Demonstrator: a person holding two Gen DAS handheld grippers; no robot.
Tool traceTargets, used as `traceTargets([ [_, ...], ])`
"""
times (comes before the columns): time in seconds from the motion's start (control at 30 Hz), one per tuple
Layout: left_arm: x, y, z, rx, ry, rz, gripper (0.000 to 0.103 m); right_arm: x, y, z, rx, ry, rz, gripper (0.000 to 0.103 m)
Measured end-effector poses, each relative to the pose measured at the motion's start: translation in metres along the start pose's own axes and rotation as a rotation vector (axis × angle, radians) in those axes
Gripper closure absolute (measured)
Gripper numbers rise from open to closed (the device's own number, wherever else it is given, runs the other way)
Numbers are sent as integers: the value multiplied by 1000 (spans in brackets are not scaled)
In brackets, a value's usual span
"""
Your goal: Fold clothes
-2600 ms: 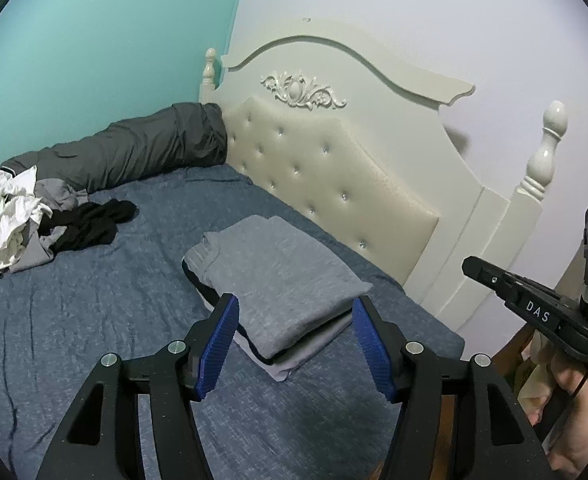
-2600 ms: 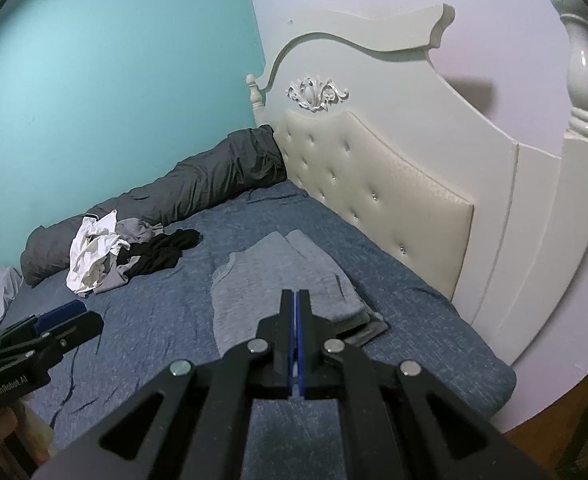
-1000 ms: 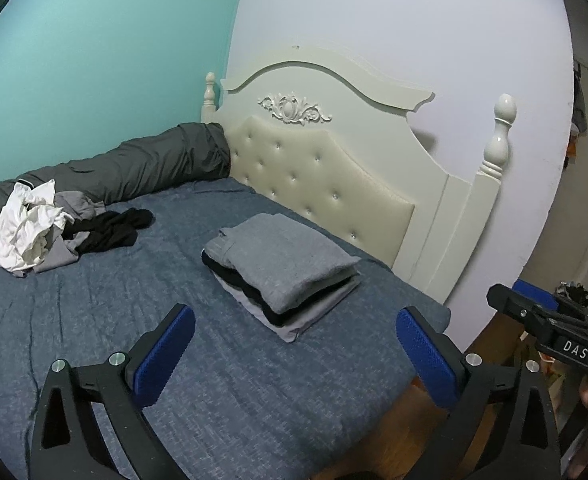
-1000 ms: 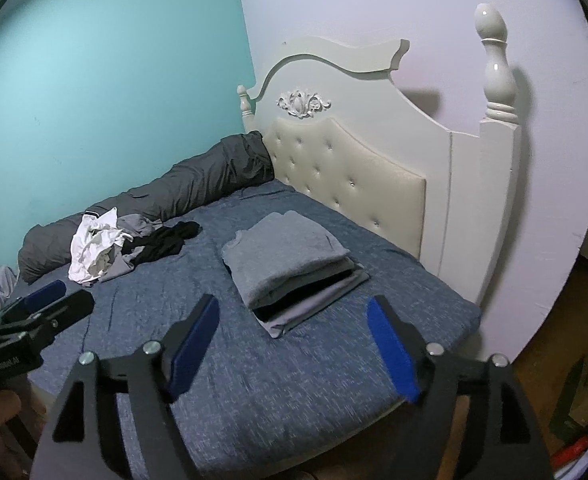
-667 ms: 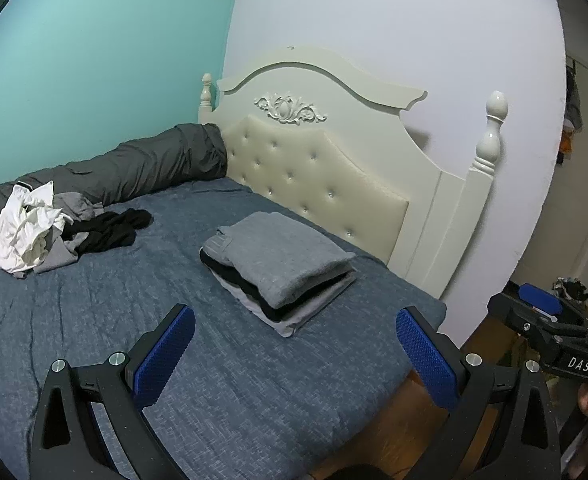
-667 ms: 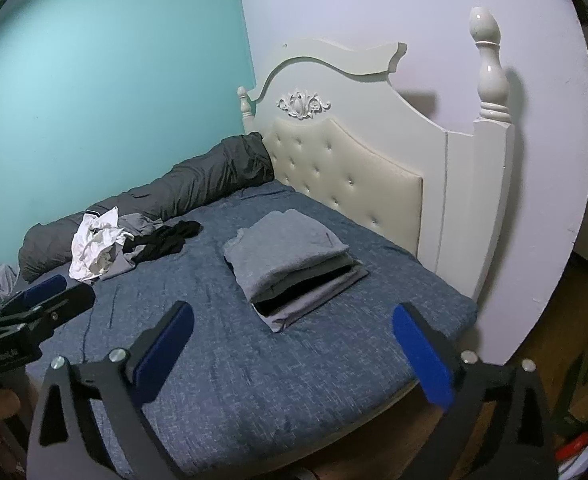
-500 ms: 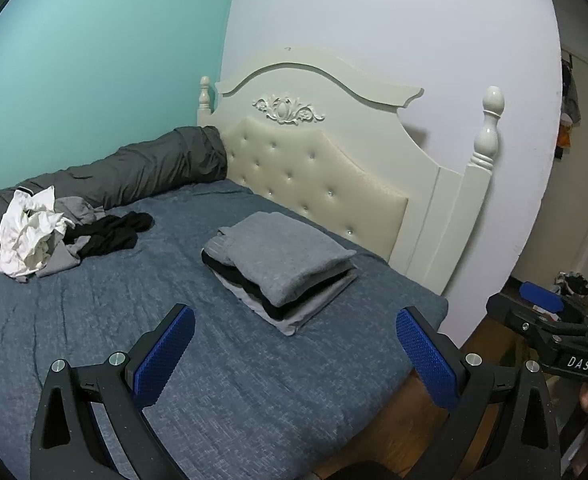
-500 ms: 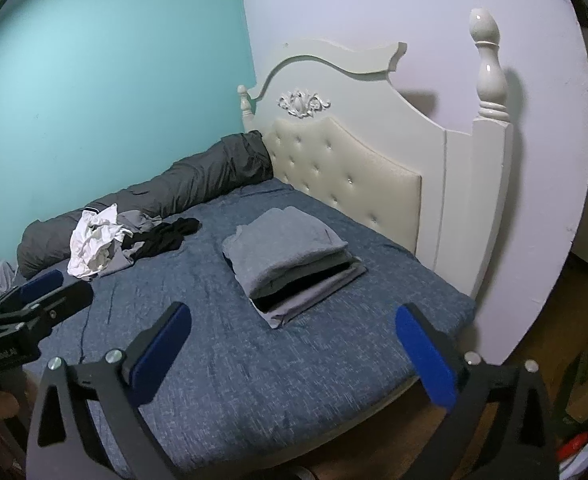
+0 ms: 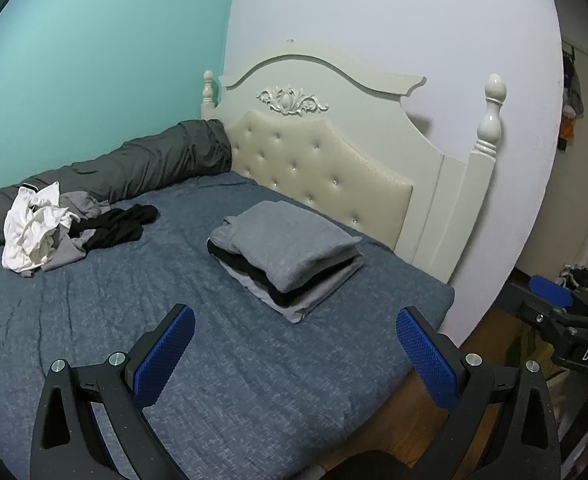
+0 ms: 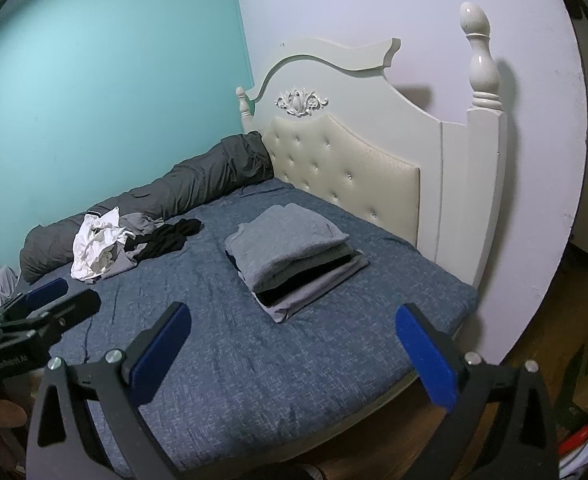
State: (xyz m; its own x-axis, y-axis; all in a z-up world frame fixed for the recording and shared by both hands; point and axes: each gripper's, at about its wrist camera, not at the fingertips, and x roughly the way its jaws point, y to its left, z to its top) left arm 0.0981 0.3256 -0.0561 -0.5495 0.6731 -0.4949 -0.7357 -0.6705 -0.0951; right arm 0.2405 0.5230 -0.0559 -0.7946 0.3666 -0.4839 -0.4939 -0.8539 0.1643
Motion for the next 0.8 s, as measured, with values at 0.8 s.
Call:
traceTargets([
  [0.8,5,2,-13,-16,28,6,0,3,-1,-13,9,22,-12,0],
])
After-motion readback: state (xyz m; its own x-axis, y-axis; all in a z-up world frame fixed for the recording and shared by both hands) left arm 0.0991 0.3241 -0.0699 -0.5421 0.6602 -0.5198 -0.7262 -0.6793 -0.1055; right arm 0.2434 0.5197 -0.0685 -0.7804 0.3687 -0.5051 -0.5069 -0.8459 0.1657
